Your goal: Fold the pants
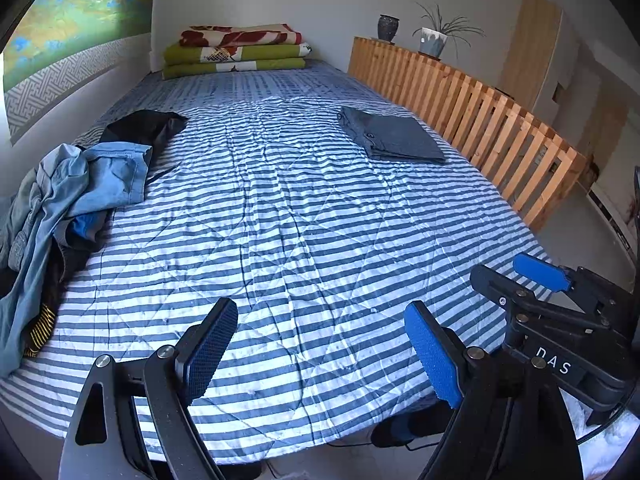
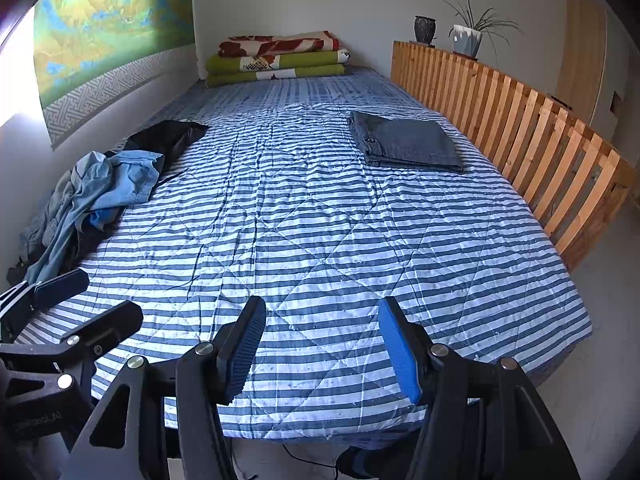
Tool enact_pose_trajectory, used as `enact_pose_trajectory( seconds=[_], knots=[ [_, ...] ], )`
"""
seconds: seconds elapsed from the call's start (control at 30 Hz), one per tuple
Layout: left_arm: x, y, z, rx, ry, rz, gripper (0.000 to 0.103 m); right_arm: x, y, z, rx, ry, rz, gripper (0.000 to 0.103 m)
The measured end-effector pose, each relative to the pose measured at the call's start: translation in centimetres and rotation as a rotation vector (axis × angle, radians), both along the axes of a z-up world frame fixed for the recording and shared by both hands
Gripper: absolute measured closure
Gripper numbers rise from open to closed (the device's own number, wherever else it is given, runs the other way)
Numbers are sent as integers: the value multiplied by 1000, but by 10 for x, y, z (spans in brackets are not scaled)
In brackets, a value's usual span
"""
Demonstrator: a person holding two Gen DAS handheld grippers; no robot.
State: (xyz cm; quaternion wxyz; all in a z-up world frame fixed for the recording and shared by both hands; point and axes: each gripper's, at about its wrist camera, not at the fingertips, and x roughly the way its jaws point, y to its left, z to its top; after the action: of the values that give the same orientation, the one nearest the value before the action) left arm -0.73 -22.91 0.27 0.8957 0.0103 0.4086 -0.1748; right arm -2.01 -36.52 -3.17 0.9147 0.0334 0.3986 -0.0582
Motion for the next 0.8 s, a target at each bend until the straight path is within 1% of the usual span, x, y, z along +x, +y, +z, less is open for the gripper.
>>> enact_pose_trajectory(
  seconds=[0.23,0.8],
  knots=[
    [3,6,0,-9,1,12,15,2,1,-3,0,7,10,48],
    [8,13,0,-3,-11,36,14,6,4,-5,5,12,12,48]
  ],
)
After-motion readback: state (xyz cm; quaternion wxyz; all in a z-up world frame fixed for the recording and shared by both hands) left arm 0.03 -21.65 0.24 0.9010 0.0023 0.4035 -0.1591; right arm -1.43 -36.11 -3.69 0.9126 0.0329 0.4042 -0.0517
